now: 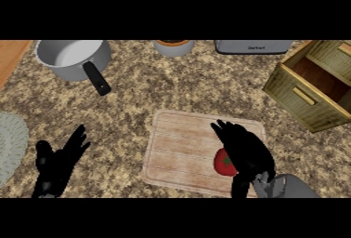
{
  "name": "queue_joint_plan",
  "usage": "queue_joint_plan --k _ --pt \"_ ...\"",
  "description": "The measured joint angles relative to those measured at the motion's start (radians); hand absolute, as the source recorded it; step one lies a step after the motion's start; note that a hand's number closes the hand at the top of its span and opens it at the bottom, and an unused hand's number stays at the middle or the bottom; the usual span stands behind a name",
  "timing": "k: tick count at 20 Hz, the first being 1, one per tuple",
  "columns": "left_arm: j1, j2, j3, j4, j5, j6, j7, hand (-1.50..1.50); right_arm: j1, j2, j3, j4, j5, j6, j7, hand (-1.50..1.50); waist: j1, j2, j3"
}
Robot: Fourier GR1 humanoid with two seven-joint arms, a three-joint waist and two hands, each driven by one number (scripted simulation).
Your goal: Pick the tomato from the cutting board and place it in the basket
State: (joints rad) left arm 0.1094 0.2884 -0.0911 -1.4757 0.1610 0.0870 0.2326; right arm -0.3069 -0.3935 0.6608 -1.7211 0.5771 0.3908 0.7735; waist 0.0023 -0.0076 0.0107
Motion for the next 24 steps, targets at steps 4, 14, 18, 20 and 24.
queue_joint_plan --k 4,14,18,20,24 --pt "-0.001 -0.007 0.006 0.007 -0.01 -0.003 -0.005 0.0 0.013 0.022 -0.002 0.037 0.041 -0.021 -0.038 -1.5 0.0 -0.001 0.001" --pt "0.004 -0.012 0.025 -0.006 -0.015 -0.021 0.004 0.0 0.018 0.036 0.007 0.119 0.142 -0.049 -0.156 1.5 0.0 0.0 0.0" --pt "0.006 -0.02 0.024 -0.007 -0.021 -0.027 0.004 0.0 0.009 0.041 0.027 0.158 0.215 -0.086 -0.202 1.5 0.001 -0.001 -0.001" --pt "0.008 -0.019 0.033 -0.012 -0.017 -0.031 0.012 0.0 0.028 0.021 0.025 0.132 0.226 -0.079 -0.22 1.5 -0.001 -0.001 -0.001" --pt "0.008 -0.019 0.044 0.004 -0.022 -0.043 -0.009 0.0 0.026 0.026 0.019 0.148 0.268 -0.096 -0.251 1.5 -0.002 -0.001 0.0"
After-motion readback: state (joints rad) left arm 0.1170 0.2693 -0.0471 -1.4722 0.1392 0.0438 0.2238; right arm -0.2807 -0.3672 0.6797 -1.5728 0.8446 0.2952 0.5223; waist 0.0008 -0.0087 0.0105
